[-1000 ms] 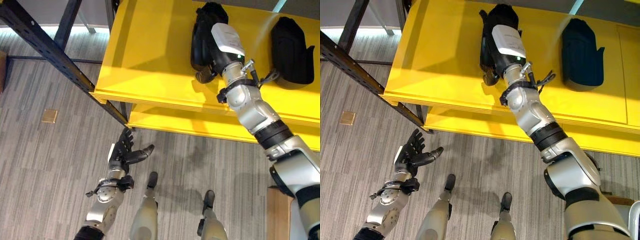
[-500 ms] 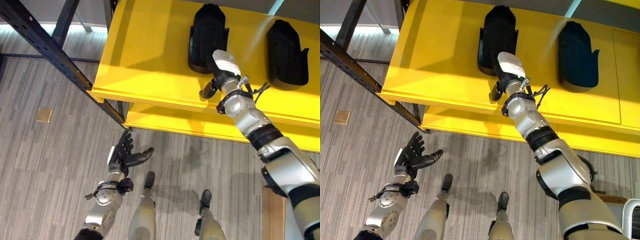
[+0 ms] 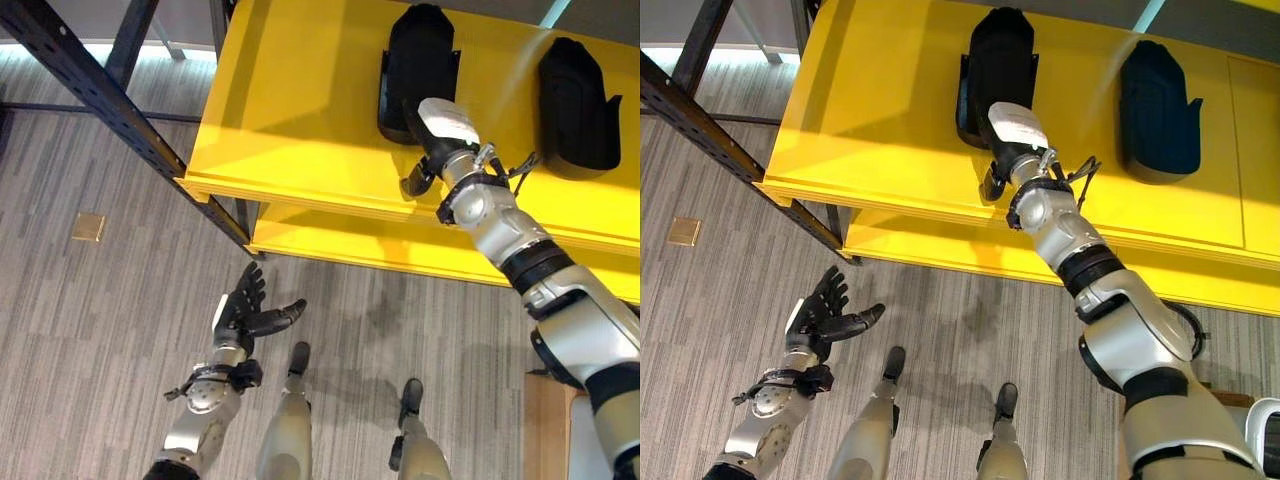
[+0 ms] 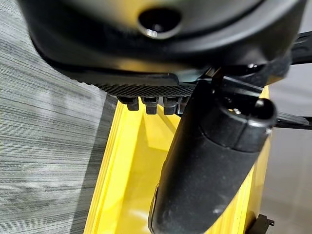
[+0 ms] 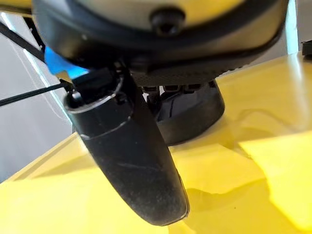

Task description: Move parts from the plastic box to the shelf.

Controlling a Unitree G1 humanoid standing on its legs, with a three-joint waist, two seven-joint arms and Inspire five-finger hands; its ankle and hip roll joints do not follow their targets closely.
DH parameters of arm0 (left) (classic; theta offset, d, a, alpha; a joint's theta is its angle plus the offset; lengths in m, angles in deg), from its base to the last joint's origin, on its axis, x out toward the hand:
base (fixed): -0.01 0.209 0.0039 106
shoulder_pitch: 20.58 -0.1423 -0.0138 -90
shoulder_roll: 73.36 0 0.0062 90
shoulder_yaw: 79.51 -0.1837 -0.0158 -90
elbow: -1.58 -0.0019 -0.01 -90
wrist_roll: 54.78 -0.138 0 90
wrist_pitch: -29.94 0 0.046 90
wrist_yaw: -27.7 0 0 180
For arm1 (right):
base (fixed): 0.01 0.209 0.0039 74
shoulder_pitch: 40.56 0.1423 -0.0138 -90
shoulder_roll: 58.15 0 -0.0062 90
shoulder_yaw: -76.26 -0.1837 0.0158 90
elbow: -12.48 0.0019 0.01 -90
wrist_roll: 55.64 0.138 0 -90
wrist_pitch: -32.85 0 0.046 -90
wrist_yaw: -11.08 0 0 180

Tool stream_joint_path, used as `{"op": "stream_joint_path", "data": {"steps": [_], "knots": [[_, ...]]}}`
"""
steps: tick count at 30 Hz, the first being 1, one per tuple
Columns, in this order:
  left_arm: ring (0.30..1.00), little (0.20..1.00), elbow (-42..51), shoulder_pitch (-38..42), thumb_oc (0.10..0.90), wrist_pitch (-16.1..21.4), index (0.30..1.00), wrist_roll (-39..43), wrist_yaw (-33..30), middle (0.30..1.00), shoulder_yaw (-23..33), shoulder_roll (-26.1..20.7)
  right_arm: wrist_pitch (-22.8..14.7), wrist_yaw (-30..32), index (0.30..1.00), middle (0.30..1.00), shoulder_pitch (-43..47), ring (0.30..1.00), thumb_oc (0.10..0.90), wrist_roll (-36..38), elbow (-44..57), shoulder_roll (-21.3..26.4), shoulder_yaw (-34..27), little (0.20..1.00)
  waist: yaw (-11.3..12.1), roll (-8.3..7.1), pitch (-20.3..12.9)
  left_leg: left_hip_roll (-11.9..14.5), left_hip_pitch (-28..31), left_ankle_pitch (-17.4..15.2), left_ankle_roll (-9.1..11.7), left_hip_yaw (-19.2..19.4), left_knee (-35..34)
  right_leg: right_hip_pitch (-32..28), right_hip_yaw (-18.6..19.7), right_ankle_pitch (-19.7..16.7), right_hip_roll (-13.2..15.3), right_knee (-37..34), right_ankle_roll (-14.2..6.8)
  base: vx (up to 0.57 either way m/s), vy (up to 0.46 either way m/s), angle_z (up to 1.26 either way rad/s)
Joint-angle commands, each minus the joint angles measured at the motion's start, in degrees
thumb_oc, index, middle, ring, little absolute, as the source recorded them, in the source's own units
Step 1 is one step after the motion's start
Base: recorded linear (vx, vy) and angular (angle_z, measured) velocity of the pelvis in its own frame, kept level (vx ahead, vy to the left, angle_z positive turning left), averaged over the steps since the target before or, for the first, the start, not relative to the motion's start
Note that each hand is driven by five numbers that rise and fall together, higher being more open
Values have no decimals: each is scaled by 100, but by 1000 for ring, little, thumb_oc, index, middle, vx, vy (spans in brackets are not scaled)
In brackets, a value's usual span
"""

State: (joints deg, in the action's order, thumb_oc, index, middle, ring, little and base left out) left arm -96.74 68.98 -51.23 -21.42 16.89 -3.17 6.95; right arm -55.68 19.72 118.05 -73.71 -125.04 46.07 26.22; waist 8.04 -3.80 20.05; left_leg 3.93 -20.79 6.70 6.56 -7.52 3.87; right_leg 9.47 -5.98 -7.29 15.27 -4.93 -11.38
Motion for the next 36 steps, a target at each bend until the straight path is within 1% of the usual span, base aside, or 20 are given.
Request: {"op": "stream_joint_path", "data": {"steps": [1,6,13,21,27,28,36], "knots": [[1000,1000,593,118,900,506,1000,-127,28,1000,171,-177,-132,-107,1000,1000,478,1000,900,-320,-33,182,443,1000,102,-156,-162,-140,67,-209,-385,300,-40,-214,-26,4,49,269,90,0,0,0],[1000,1000,569,175,900,496,1000,-155,23,1000,162,-155,-151,-247,1000,1000,476,1000,900,-368,-104,175,572,1000,86,-186,-153,-128,74,-229,-383,308,-10,-221,-11,21,49,295,98,0,0,0],[1000,1000,552,235,900,497,1000,-165,57,1000,102,-124,-203,-381,1000,1000,371,1000,900,-178,-244,182,592,1000,59,-215,-162,-116,96,-262,-385,325,31,-221,23,45,39,320,105,0,0,0],[1000,1000,553,248,900,480,1000,-194,63,1000,108,-136,-258,-473,1000,1000,258,1000,900,-58,-298,180,578,1000,58,-201,-146,-98,110,-253,-381,314,24,-227,29,69,27,335,117,0,0,0],[1000,1000,538,240,900,465,1000,-190,69,1000,154,-121,-252,-492,1000,1000,144,1000,900,-24,-129,226,495,1000,38,-217,-152,-86,136,-275,-383,331,45,-255,29,85,23,342,110,0,0,0],[1000,1000,543,247,900,465,1000,-192,41,1000,171,-118,-246,-471,1000,1000,79,1000,900,132,3,216,390,1000,29,-229,-156,-93,139,-281,-386,332,48,-258,32,86,22,344,110,0,0,0],[1000,1000,527,225,900,452,1000,-189,-3,1000,245,-98,-280,-483,1000,1000,-73,1000,900,342,360,265,264,1000,-2,-256,-163,-96,153,-296,-390,324,53,-264,41,102,26,372,116,0,0,0]]}}
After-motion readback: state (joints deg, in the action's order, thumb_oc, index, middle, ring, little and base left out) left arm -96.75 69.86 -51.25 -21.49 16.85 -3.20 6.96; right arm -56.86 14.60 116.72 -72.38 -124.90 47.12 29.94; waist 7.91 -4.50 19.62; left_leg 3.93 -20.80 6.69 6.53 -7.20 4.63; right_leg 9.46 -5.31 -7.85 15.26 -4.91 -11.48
